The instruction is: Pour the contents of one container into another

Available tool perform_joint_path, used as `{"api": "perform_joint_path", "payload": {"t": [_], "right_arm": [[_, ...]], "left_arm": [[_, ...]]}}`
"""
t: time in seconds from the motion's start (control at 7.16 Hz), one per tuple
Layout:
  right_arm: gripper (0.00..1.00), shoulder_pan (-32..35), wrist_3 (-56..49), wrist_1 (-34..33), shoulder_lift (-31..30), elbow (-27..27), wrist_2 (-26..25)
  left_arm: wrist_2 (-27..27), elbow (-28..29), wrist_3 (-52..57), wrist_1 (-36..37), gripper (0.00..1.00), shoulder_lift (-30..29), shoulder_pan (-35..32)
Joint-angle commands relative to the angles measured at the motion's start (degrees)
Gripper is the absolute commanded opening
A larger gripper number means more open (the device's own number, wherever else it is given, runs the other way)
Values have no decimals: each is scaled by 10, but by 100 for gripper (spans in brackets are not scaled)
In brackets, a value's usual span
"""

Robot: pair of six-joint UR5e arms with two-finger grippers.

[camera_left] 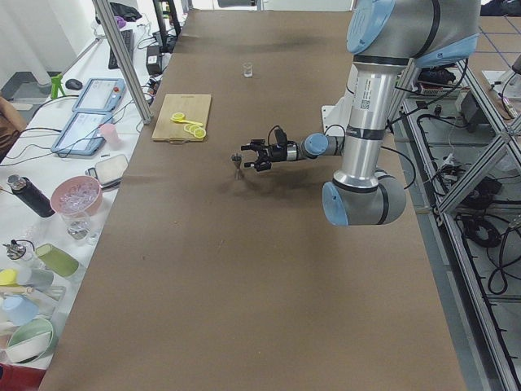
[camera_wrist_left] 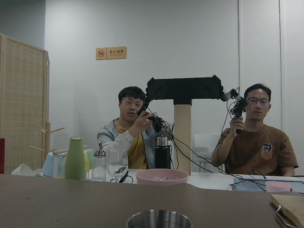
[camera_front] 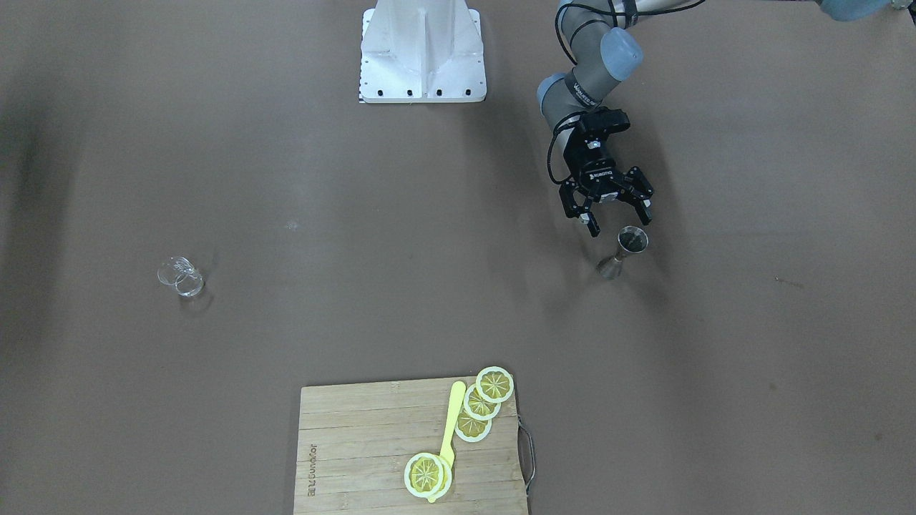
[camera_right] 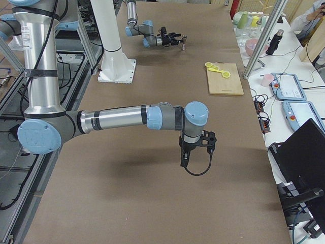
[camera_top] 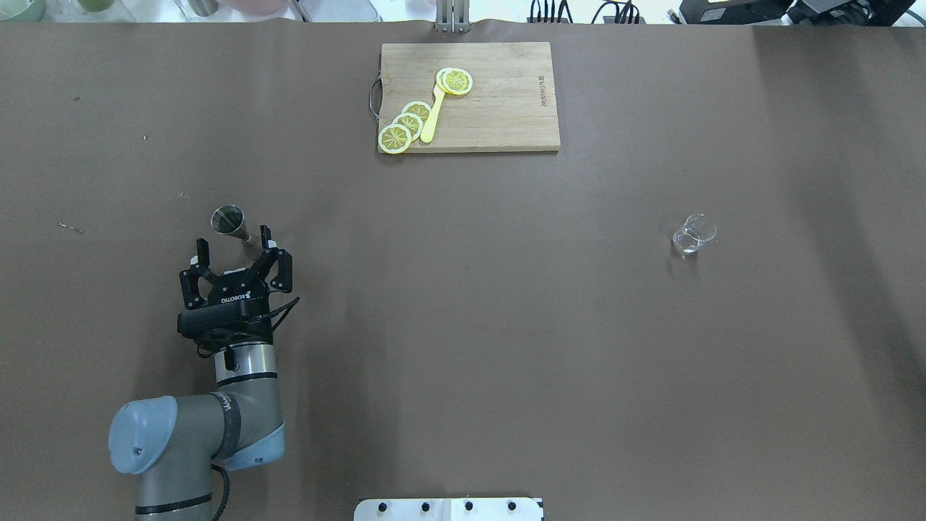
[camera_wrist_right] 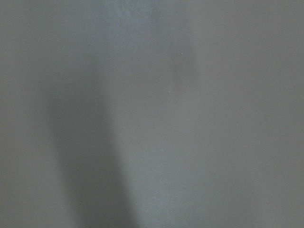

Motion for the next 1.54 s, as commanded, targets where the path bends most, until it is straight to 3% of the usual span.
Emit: {"api": "perform_joint_path", "payload": {"t": [0.0,0.28,0.84,1.4], "right_arm": [[100,0,0,0,1,0,0],[100,0,0,0,1,0,0],[100,0,0,0,0,0,0],[100,0,0,0,-1,-1,-1]], "left_arm": [[0,-35,0,1,99,28,8],[4,-104,0,12,99,75,17],[4,-174,47,34,99,84,16],[-34,-185,203,43,99,-8,5]]}}
